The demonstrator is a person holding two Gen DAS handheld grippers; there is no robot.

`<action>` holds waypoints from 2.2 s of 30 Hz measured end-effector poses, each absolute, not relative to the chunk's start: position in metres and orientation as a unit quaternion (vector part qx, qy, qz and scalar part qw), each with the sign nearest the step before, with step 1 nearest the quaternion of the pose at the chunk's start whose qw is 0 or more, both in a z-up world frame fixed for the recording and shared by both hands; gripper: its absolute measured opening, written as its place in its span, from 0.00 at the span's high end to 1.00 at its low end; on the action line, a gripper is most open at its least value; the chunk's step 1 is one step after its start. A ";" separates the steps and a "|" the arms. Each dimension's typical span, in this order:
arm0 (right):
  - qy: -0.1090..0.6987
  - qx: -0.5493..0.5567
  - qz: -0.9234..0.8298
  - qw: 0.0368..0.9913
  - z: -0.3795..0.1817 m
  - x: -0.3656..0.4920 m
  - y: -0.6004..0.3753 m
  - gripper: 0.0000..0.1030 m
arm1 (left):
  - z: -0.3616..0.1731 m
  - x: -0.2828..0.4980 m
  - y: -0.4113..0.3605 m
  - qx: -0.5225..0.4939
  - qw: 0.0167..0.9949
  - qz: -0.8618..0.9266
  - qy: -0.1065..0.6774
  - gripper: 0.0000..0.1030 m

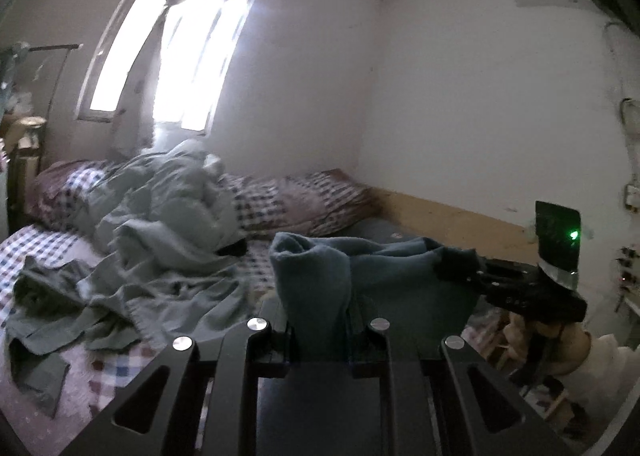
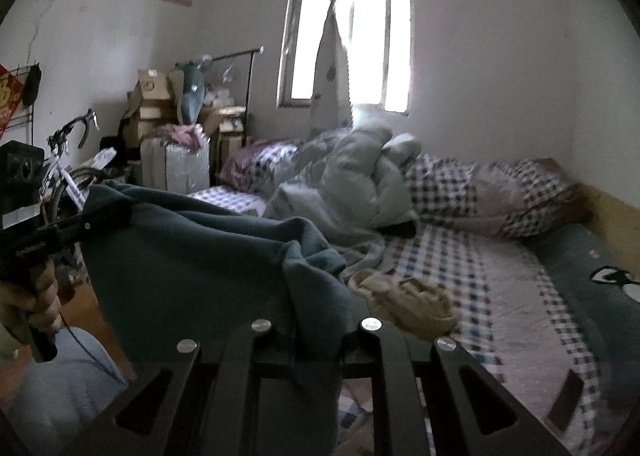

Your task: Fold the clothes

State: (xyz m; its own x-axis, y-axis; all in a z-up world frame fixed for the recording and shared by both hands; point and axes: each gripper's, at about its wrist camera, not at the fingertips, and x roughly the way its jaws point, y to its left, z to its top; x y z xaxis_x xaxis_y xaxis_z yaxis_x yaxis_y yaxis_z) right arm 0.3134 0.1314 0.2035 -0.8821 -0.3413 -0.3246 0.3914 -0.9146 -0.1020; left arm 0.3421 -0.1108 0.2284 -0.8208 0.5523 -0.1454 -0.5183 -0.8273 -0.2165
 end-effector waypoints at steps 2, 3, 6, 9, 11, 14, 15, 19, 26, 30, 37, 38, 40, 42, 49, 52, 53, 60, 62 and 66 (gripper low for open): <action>0.084 0.141 -0.970 0.179 0.215 0.327 0.141 0.88 | 0.241 0.347 -0.099 -0.097 0.298 0.946 -0.081 0.83; 0.083 0.136 -0.972 0.172 0.220 0.333 0.148 0.88 | 0.246 0.348 -0.092 -0.095 0.305 0.944 -0.079 0.83; 0.079 0.122 -0.978 0.150 0.236 0.350 0.168 0.88 | 0.262 0.346 -0.068 -0.093 0.330 0.936 -0.075 0.83; 0.076 0.110 -0.983 0.125 0.250 0.360 0.192 0.88 | 0.276 0.339 -0.039 -0.092 0.359 0.926 -0.076 0.83; 0.076 0.100 -0.987 0.104 0.261 0.366 0.211 0.88 | 0.284 0.333 -0.021 -0.092 0.375 0.919 -0.076 0.84; 0.082 0.092 -0.990 0.075 0.276 0.370 0.238 0.88 | 0.297 0.322 0.014 -0.090 0.401 0.909 -0.073 0.84; 0.084 0.090 -0.990 0.066 0.280 0.371 0.246 0.88 | 0.302 0.316 0.027 -0.090 0.410 0.905 -0.073 0.84; 0.091 0.083 -0.992 0.026 0.298 0.373 0.291 0.88 | 0.318 0.298 0.082 -0.091 0.442 0.890 -0.068 0.84; 0.095 0.081 -0.991 -0.047 0.325 0.351 0.385 0.88 | 0.334 0.235 0.185 -0.113 0.490 0.861 -0.073 0.84; 0.089 0.085 -0.990 -0.072 0.333 0.327 0.434 0.88 | 0.330 0.190 0.237 -0.132 0.499 0.853 -0.074 0.84; 0.090 0.104 -0.985 -0.100 0.322 0.248 0.500 0.88 | 0.302 0.086 0.306 -0.184 0.481 0.853 -0.083 0.84; 0.090 0.108 -0.985 -0.101 0.320 0.235 0.507 0.88 | 0.297 0.072 0.312 -0.193 0.479 0.852 -0.087 0.84; 0.093 0.118 -0.984 -0.101 0.313 0.202 0.520 0.88 | 0.282 0.042 0.322 -0.208 0.466 0.855 -0.087 0.84; 0.096 0.127 -0.982 -0.100 0.306 0.169 0.534 0.88 | 0.269 0.014 0.329 -0.222 0.454 0.858 -0.086 0.84; 0.118 0.189 -0.971 -0.091 0.257 0.031 0.551 0.88 | 0.212 -0.108 0.349 -0.287 0.408 0.861 -0.096 0.84; 0.120 0.228 -0.963 -0.084 0.224 -0.027 0.558 0.88 | 0.177 -0.163 0.360 -0.322 0.388 0.858 -0.093 0.84; 0.121 0.241 -0.959 -0.083 0.214 -0.047 0.560 0.88 | 0.165 -0.181 0.362 -0.334 0.381 0.857 -0.094 0.84; 0.117 0.330 -0.934 -0.070 0.127 -0.165 0.571 0.88 | 0.067 -0.274 0.373 -0.414 0.333 0.842 -0.091 0.84; 0.119 0.349 -0.927 -0.069 0.101 -0.184 0.575 0.88 | 0.046 -0.285 0.377 -0.428 0.324 0.840 -0.082 0.84; 0.118 0.378 -0.916 -0.070 0.060 -0.208 0.579 0.87 | 0.016 -0.292 0.382 -0.444 0.307 0.839 -0.074 0.83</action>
